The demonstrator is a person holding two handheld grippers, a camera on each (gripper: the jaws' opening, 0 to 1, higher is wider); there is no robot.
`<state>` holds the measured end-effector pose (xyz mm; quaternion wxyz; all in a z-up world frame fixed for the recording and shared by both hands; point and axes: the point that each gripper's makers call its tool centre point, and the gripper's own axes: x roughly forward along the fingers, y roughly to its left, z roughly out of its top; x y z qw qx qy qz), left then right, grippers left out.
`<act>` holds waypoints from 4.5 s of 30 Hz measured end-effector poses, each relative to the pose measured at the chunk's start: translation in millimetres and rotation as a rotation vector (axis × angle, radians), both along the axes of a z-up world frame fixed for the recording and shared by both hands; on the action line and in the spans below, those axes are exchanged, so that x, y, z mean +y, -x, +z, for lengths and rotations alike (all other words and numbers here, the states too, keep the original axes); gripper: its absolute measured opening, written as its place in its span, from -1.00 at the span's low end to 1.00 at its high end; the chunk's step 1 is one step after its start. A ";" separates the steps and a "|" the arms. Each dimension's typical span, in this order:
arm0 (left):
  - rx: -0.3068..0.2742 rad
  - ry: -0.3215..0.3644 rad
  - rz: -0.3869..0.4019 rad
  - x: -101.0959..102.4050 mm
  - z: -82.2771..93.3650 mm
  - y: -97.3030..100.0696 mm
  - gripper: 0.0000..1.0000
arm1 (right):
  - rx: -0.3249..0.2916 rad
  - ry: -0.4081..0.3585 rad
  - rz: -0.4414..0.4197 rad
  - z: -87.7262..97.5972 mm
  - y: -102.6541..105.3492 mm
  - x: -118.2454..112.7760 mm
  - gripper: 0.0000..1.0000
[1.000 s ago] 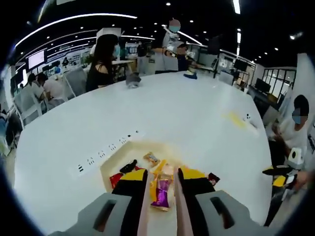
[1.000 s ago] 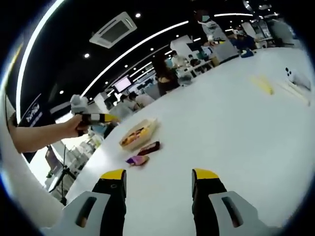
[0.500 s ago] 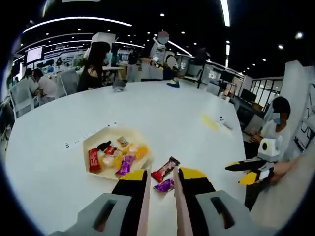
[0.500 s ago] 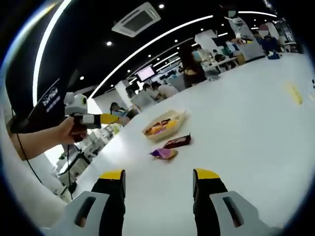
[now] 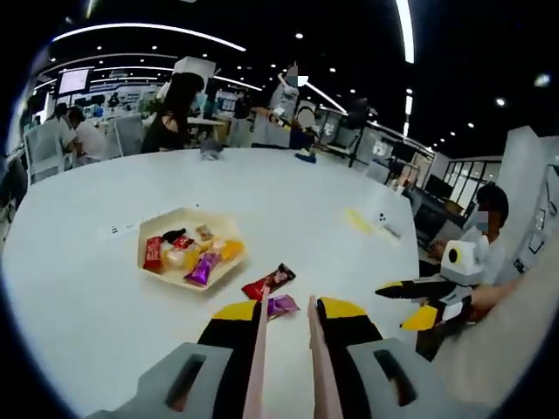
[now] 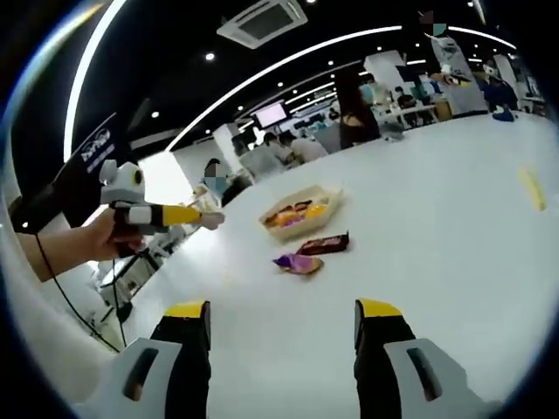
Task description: Place the target food into the container with the food tongs after gripping and lifting it, then release it inside without dropping or visibly crushing the food.
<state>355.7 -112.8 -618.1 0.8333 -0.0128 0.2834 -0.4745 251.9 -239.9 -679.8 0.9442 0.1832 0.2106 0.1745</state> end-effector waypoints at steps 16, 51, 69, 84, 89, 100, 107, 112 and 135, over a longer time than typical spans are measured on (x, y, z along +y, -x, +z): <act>-0.102 -0.086 -0.181 -21.3 0.7 -3.9 -0.52 | 0.047 -0.004 0.047 -3.0 11.4 9.7 0.07; -0.157 -0.352 -0.658 -74.6 -80.6 -16.7 -0.50 | 0.109 0.004 -0.061 -15.2 40.3 -12.3 0.11; -0.167 -0.431 -0.729 -77.9 -103.8 -18.1 -0.50 | 0.136 -0.021 -0.112 -20.6 46.0 -20.6 0.07; -0.071 -0.393 -0.599 -74.3 -116.8 -23.1 -0.61 | 0.142 -0.036 -0.144 -22.0 53.8 -26.0 0.03; -0.052 -0.389 -0.581 -74.1 -116.1 -19.4 -0.64 | 0.143 -0.035 -0.133 -22.2 54.2 -25.0 0.02; -0.007 -0.313 -0.468 -68.6 -93.1 -21.9 -0.65 | 0.124 -0.044 -0.123 -18.5 50.8 -24.6 0.01; -0.032 -0.271 -0.405 -61.3 -70.2 -33.4 -0.64 | 0.108 -0.055 -0.111 -14.8 46.1 -22.2 -0.01; -0.053 -0.251 -0.368 -54.2 -56.2 -39.1 -0.64 | 0.086 -0.053 -0.084 -8.6 40.1 -16.9 -0.01; -0.094 -0.178 -0.163 -35.2 -16.3 -91.7 -0.63 | 0.054 -0.055 -0.065 1.1 38.4 -10.1 -0.02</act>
